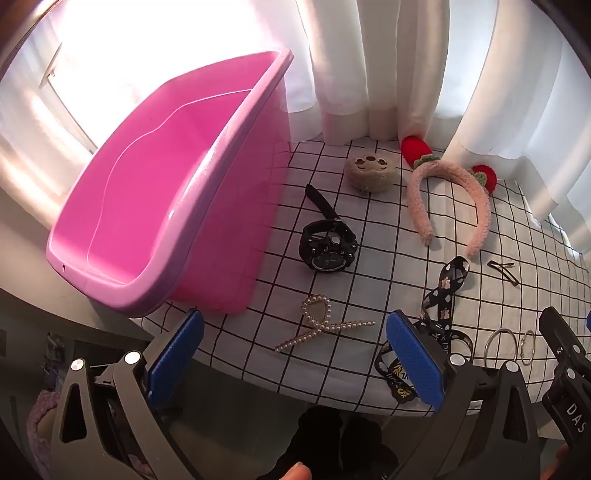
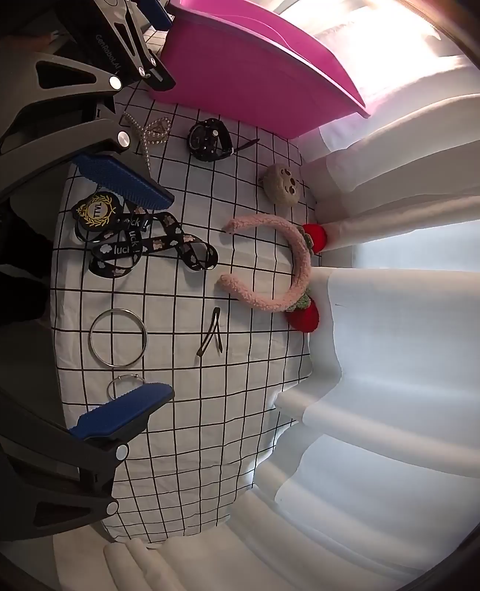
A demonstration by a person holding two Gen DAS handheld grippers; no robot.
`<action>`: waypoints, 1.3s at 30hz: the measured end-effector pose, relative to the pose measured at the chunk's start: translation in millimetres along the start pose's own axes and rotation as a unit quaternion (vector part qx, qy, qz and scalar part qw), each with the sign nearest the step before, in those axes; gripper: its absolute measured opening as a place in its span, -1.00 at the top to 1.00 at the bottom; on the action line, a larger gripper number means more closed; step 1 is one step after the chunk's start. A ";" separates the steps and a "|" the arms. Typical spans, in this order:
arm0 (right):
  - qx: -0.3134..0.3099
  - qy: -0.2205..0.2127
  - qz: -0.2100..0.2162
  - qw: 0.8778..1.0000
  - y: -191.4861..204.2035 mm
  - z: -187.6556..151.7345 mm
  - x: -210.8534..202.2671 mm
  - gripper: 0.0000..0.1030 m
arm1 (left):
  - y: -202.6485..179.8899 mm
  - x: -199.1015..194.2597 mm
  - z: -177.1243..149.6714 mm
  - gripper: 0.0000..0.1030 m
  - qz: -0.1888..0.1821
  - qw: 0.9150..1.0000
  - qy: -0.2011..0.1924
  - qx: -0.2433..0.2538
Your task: Organize jewelry
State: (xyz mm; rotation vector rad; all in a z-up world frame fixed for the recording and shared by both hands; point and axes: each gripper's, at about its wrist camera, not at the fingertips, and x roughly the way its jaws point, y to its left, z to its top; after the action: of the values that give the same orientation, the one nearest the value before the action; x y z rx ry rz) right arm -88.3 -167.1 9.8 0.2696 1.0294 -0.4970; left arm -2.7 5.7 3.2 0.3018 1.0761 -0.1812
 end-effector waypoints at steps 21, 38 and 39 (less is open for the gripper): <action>0.001 -0.001 -0.001 1.000 -0.4 1.1 1.0 -0.76 | -10.1 0.6 -1.2 -0.89 -0.002 1.000 0.002 0.002; -0.001 -0.002 -0.001 1.000 -0.5 3.8 -1.8 -0.76 | -7.4 3.1 2.6 -0.89 -0.005 1.000 0.005 0.001; 0.000 -0.002 -0.001 1.000 -0.4 3.5 -1.5 -0.76 | -7.7 3.1 2.4 -0.89 -0.005 1.000 0.005 0.001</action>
State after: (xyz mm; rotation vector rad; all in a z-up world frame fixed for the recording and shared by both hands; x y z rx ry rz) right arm -86.6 -168.5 12.9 0.2673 1.0261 -0.4987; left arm -1.5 -2.4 0.3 0.3000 1.0876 -0.1903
